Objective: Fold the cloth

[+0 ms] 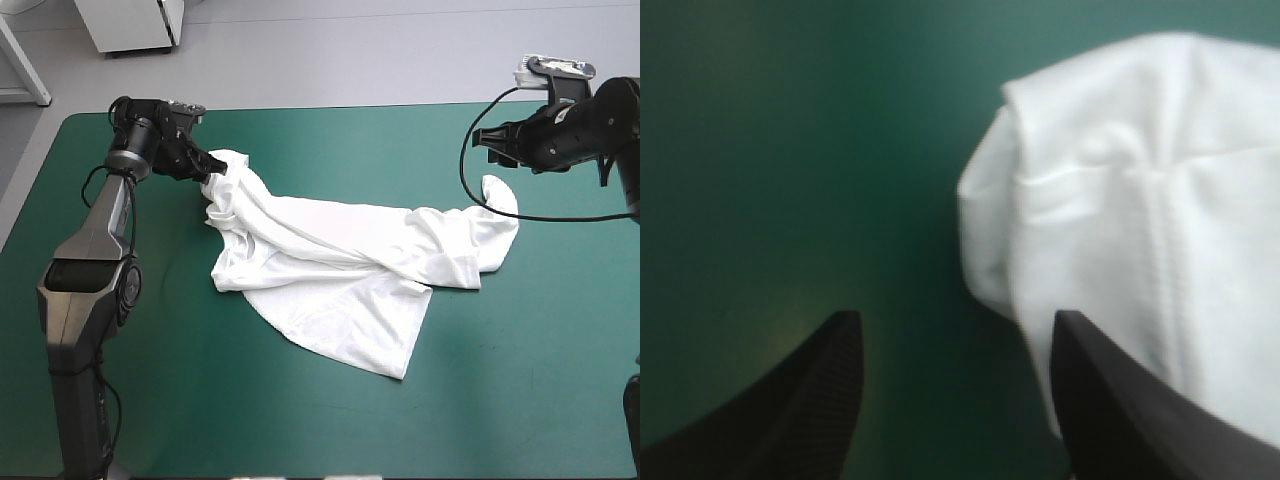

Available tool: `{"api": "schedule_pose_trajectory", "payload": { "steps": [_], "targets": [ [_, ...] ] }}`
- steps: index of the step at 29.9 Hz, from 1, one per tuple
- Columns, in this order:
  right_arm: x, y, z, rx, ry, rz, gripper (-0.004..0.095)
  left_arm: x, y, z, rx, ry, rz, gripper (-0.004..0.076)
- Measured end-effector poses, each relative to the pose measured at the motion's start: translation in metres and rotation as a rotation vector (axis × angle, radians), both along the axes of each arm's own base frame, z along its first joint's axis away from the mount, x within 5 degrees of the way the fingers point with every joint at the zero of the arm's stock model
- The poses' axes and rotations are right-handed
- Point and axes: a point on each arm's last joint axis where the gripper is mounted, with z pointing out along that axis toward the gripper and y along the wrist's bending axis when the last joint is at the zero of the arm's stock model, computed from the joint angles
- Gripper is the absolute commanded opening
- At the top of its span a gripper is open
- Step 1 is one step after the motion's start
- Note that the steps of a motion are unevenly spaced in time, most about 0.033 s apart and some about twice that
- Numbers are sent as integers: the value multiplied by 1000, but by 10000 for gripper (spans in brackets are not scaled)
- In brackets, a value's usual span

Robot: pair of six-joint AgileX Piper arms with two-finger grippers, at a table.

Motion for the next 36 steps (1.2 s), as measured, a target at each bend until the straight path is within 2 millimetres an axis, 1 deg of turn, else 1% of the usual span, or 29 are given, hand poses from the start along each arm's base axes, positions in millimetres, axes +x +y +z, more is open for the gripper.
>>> {"api": "schedule_pose_trajectory", "payload": {
  "steps": [2, 4, 6, 9, 11, 12, 14, 15, 18, 20, 22, 24, 26, 28, 31, 33, 36],
  "targets": [
    [0, 0, 0, 0, 0, 0, 463, 4, 4, -12, -5, 21, 10, 405],
    [0, 0, 0, 3, 0, 1, 463, 8, 3, -23, -21, 30, 7, 401],
    [0, 0, 0, 4, 0, 1, 452, 12, -2, -33, -45, 31, -15, 384],
    [0, 1, 0, 5, 0, 3, 409, 16, -11, -46, -63, 48, -34, 356],
    [0, 1, 0, 5, 0, 3, 378, 17, -12, -48, -71, 43, -39, 295],
    [0, 1, 0, 5, 0, 3, 369, 18, -13, -48, -74, 44, -40, 249],
    [0, 1, 0, 5, 0, 4, 350, 18, -14, -49, -80, 48, -42, 69],
    [0, 1, 0, 4, 0, 5, 352, 18, -15, -49, -86, 48, -43, -6],
    [0, 2, 0, 13, 0, 15, 353, 18, -20, -49, -93, 50, -52, -22],
    [0, 6, -2, 38, 3, 53, 353, 18, -20, -49, -94, 45, -52, -22],
    [-1, 17, -7, 49, 19, 109, 353, 18, -21, -49, -93, 44, -54, -22],
    [-3, 35, -15, 26, 43, 179, 353, 18, -21, -49, -94, 45, -50, -22],
    [-9, 62, -29, -34, 82, 268, 354, 18, -21, -49, -97, 45, -48, -22],
    [-17, 86, -43, -102, 121, 341, 377, 18, -21, -49, -101, 45, -48, -22],
    [-33, 119, -66, -174, 180, 447, 464, 18, -21, -49, -103, 46, -47, -22],
    [-43, 132, -79, -194, 223, 491, 504, 18, -21, -49, -103, 47, -47, -22],
    [-61, 145, -94, -213, 271, 541, 518, 18, -21, -49, -104, 47, -45, -22]
  ]
}}
